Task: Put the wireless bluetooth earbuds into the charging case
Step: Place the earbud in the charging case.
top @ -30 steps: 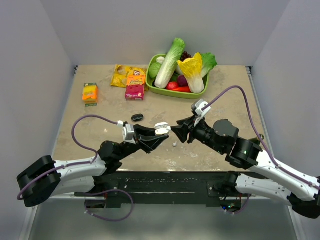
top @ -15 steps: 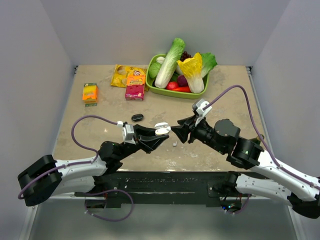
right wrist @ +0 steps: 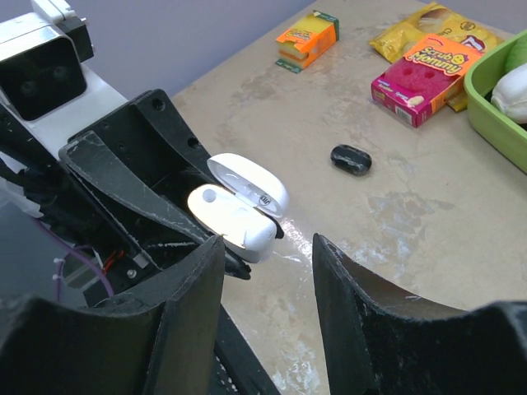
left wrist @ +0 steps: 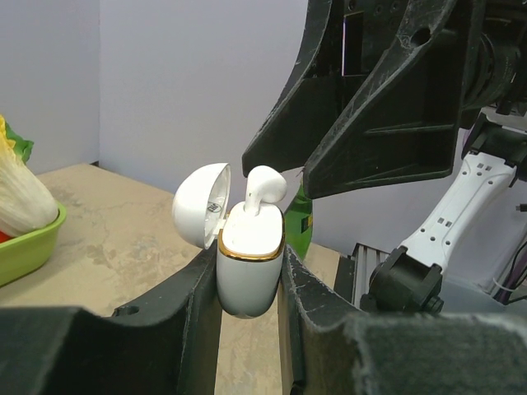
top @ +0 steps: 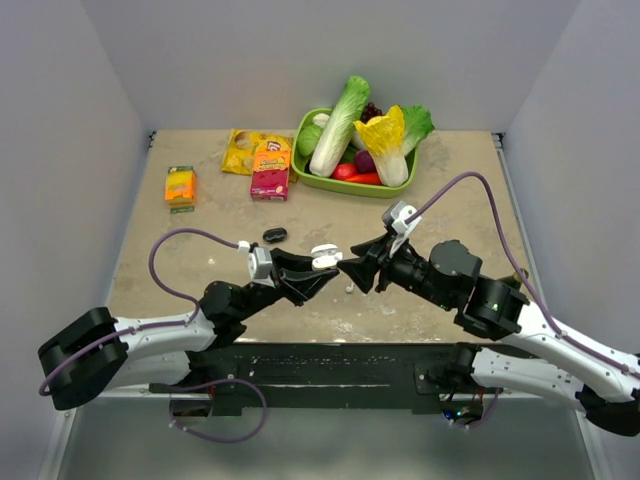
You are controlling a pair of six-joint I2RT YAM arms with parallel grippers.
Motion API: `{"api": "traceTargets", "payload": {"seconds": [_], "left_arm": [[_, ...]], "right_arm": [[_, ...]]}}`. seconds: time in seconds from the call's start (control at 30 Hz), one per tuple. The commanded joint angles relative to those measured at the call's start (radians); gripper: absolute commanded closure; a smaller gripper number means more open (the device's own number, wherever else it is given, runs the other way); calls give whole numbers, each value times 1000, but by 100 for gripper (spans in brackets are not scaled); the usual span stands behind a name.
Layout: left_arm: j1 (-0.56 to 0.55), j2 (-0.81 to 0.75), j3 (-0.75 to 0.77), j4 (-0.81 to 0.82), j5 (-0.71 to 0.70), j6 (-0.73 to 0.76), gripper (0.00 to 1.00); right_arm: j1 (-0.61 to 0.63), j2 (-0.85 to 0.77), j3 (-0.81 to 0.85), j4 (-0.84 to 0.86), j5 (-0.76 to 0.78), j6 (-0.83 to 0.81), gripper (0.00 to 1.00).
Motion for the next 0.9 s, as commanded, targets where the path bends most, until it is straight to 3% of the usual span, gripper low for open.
{"api": "traceTargets", "payload": {"seconds": [0.0, 0.87], "left_arm": [[1, 5, 7, 143, 1, 29, 100], [1, 26, 9, 143, -28, 30, 100]], "right_arm": [[5, 4, 41, 41, -32, 15, 50], [6, 57, 57, 110, -117, 107, 49]]}}
